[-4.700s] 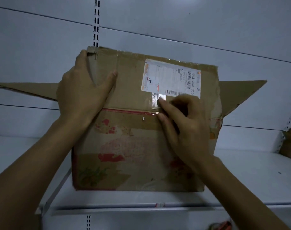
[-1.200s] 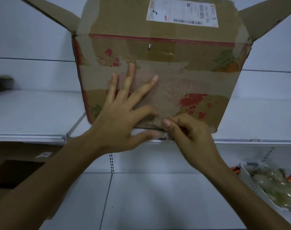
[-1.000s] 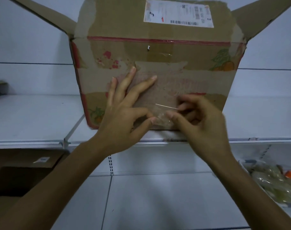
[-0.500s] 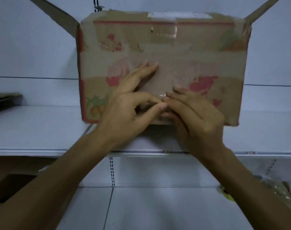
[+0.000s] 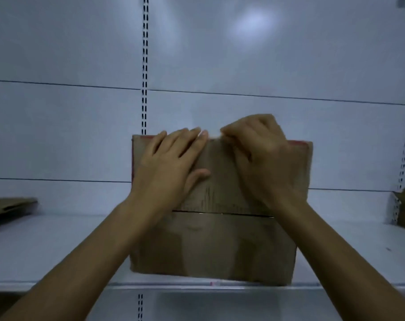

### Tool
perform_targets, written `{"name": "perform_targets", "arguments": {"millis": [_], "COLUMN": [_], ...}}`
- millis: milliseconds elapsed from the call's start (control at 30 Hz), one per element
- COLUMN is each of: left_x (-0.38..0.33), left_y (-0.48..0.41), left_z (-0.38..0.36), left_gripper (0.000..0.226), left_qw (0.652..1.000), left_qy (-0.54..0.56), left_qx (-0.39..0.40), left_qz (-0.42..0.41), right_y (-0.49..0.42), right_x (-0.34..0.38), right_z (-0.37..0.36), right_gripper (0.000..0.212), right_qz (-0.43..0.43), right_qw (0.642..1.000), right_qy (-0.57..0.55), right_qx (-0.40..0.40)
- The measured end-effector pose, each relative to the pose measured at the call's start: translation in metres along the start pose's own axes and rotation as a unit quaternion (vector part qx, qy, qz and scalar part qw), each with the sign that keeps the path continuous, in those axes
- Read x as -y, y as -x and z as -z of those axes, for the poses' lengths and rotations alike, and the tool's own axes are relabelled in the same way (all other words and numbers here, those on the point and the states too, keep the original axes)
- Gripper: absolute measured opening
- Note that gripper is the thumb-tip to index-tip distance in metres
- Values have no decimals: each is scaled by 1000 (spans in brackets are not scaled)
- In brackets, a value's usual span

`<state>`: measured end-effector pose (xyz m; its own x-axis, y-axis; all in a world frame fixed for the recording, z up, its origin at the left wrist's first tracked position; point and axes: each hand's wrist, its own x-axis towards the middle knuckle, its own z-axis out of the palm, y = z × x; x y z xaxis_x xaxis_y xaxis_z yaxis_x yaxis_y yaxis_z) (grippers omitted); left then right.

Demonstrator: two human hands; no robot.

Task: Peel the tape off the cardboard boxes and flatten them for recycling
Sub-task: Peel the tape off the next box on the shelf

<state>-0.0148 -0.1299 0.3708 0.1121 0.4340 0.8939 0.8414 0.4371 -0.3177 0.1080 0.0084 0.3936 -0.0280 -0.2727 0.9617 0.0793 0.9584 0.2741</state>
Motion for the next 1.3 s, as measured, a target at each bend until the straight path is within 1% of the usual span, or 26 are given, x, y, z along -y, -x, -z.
{"name": "perform_targets", "arguments": {"millis": [67,100,167,233,267,300,367,400,500,533,567,633,700,767,833,867,900,933,967,1033,1067,1133,1167,1233,1267,1300], "left_x": [10,15,20,20,18,15,5,-2,-26,-33,-38,-45,-49,-54,-62,-66,-70,-74,-76,-74,-72,-67,-64,-57,-53,-47], "left_y": [-7,-7,-6,-5,-4,-3,3,11,61,79,93,105,105,103,104,104,104,103,101,97,94,90,87,83,81,80], "left_z": [-11,-15,-18,-16,-15,-14,-12,-12,-30,-39,-48,-57,-56,-57,-60,-63,-66,-67,-66,-61,-56,-48,-44,-40,-37,-36], "left_gripper": [72,80,104,127,133,135,128,118,72,64,58,48,42,35,32,32,30,26,22,21,22,25,27,34,40,47], "left_qw": [998,997,993,988,986,986,990,993,995,994,993,991,984,967,954,951,947,940,927,898,894,908,914,911,906,908], "left_qy": [15,4,-42,-67,-70,-64,-27,6,93,110,118,130,177,249,285,290,295,308,329,378,385,373,372,389,401,396], "left_qx": [60,77,102,131,143,150,140,121,18,4,8,19,9,-21,-40,-49,-63,-83,-105,-139,-142,-114,-93,-61,-54,-60], "left_qz": [-5,-15,-45,-56,-50,-40,-18,-7,-4,-12,-25,-39,-5,48,82,95,108,125,147,177,179,154,131,123,127,120], "right_y": [18,28,45,62,73,86,120,139,181,186,186,180,168,149,125,115,107,103,104,114,118,122,124,124,123,122], "right_x": [-9,-11,-7,2,8,14,27,33,46,50,54,61,67,66,56,50,44,39,34,20,14,7,5,4,5,6], "right_z": [-7,-8,-4,1,5,8,12,13,11,10,9,10,17,23,22,18,12,6,0,-8,-9,-9,-8,-9,-9,-10], "right_gripper": [17,18,20,32,34,30,18,17,28,28,27,25,24,25,31,30,21,11,10,30,41,55,57,48,42,37], "right_qz": [-7,-15,-17,-8,-5,-3,7,6,-49,-73,-87,-87,-73,-89,-153,-179,-178,-154,-122,-60,-41,-4,8,11,3,-10], "right_qw": [999,998,998,997,996,995,993,991,982,979,978,977,981,985,980,974,974,980,986,992,991,987,985,987,988,990], "right_qy": [-5,-14,-32,-31,-25,-21,-19,-24,-60,-79,-92,-101,-112,-126,-129,-137,-139,-127,-104,-70,-64,-52,-42,-33,-32,-35], "right_qx": [48,56,60,72,82,93,117,134,173,171,168,164,142,71,-1,-11,-1,22,43,87,114,155,166,159,149,138]}}
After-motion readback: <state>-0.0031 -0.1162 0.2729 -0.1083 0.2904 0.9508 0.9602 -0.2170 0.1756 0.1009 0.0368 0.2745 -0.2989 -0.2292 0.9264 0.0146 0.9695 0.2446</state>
